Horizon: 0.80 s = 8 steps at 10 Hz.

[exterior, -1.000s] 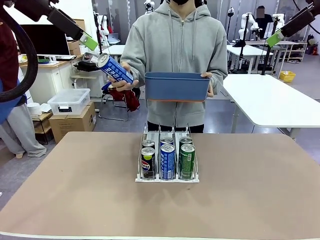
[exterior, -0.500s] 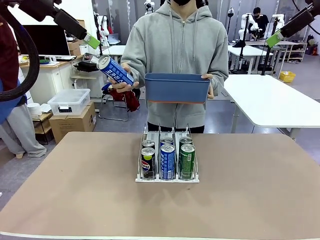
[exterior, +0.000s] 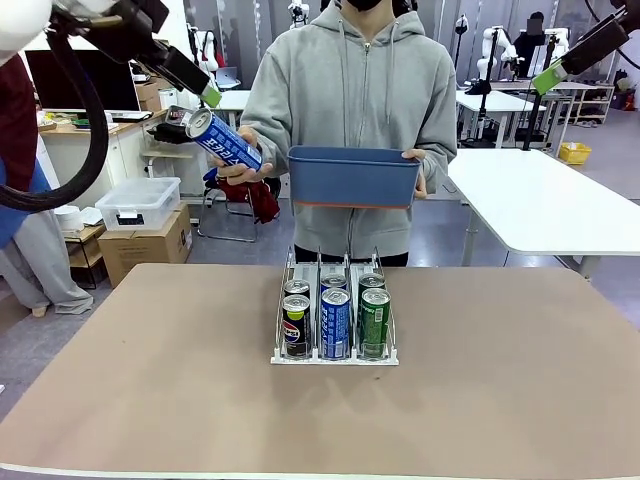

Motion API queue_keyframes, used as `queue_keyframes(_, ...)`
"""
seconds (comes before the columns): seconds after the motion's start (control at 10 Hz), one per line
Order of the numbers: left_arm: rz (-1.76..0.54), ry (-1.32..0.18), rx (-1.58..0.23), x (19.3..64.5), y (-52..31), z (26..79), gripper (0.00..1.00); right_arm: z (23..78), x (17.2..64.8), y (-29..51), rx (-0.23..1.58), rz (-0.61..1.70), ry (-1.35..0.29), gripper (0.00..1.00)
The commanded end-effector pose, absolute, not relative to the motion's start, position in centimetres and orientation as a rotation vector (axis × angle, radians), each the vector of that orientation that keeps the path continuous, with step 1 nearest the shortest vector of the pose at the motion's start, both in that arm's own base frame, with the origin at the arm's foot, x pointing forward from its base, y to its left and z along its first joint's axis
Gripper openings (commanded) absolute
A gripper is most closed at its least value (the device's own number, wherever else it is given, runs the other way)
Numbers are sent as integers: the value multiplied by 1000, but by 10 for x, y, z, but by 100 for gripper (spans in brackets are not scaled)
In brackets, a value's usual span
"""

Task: Fill the beverage cans into the dispenser.
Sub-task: Pick up the Ionic drink handed by the human.

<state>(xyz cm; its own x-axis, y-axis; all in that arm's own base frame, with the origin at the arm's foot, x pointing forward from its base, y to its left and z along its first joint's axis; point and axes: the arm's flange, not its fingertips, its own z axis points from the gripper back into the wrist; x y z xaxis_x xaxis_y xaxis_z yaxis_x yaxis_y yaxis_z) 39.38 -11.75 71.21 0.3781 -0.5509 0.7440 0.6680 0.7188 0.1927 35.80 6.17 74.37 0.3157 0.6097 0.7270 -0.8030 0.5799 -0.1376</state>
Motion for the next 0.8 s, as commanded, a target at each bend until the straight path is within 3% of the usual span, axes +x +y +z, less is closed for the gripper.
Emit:
queue_keyframes(0.0, -780, -854, -112, 399, -121, 702, 100, 744, 358, 61, 261, 947, -822, 100)
queue_keyframes(0.7, -742, -808, -132, 414, -122, 677, 100, 744, 358, 61, 261, 947, -822, 100)
